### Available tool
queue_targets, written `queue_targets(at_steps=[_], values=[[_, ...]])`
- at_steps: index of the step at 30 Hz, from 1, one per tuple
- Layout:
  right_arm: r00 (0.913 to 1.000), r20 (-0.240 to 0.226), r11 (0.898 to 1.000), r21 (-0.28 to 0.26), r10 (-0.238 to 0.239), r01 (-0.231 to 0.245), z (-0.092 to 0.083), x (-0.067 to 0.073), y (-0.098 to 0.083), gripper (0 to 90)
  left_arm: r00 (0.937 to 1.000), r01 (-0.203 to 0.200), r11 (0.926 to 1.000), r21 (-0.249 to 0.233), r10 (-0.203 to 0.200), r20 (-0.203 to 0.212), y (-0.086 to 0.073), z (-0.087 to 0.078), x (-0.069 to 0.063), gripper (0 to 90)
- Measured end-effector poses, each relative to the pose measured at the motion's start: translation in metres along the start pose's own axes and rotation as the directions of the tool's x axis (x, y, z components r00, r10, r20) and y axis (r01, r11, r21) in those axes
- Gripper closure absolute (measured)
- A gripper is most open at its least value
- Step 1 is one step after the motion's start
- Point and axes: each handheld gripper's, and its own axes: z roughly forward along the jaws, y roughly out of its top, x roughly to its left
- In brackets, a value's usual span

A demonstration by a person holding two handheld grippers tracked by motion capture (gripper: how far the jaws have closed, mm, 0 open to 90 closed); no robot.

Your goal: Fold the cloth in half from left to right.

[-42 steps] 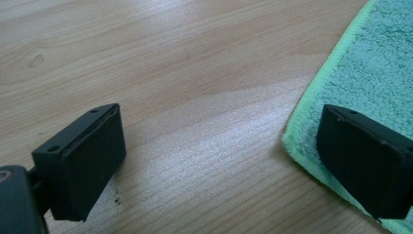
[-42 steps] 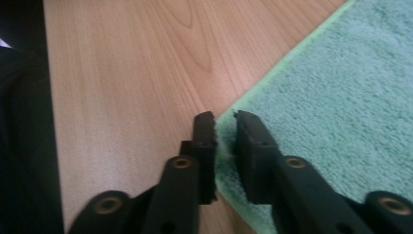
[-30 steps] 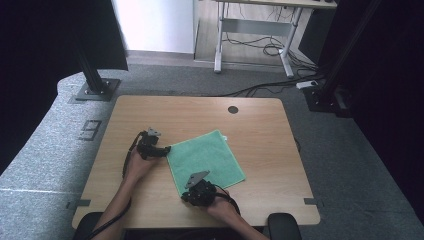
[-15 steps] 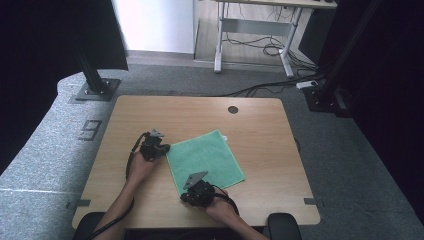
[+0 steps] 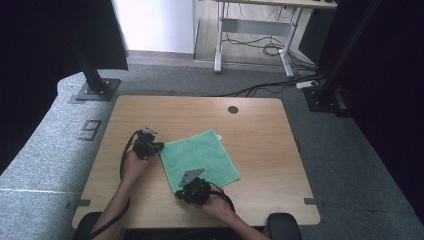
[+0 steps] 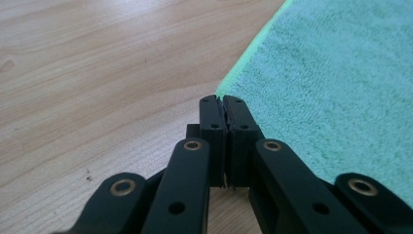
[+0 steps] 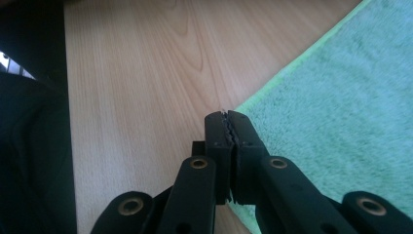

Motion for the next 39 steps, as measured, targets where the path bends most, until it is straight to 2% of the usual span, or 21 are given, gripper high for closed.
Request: queue_targets(at_steps=[6,12,18,33,39], values=[[0.9995,0.021,0.999,-0.026,0.023,-0.023,-0.012,-0.007,-0.005,87.1,0.9997,-0.021,0.9997,-0.009,0.021,-0.010,0.008,0.001,-0.006,87.3],[0.9976,0.051,0.998,-0.040,0.046,-0.044,-0.025,-0.014,-0.010,87.1,0.9999,-0.011,0.9988,-0.047,0.011,-0.002,0.017,0.000,-0.008,87.3],[0.9945,0.083,0.997,-0.048,0.063,-0.060,-0.036,-0.022,-0.019,87.1,0.9996,-0.029,0.9982,-0.053,0.029,0.003,0.028,0.007,-0.015,87.3],[0.9831,0.151,0.994,-0.061,0.103,-0.095,-0.063,-0.038,-0.038,87.1,0.9950,-0.097,0.9935,-0.059,0.099,0.017,0.061,0.031,-0.042,87.3],[0.9767,0.177,0.992,-0.061,0.121,-0.112,-0.073,-0.045,-0.047,87.1,0.9906,-0.134,0.9895,-0.053,0.135,0.020,0.077,0.044,-0.058,87.4]])
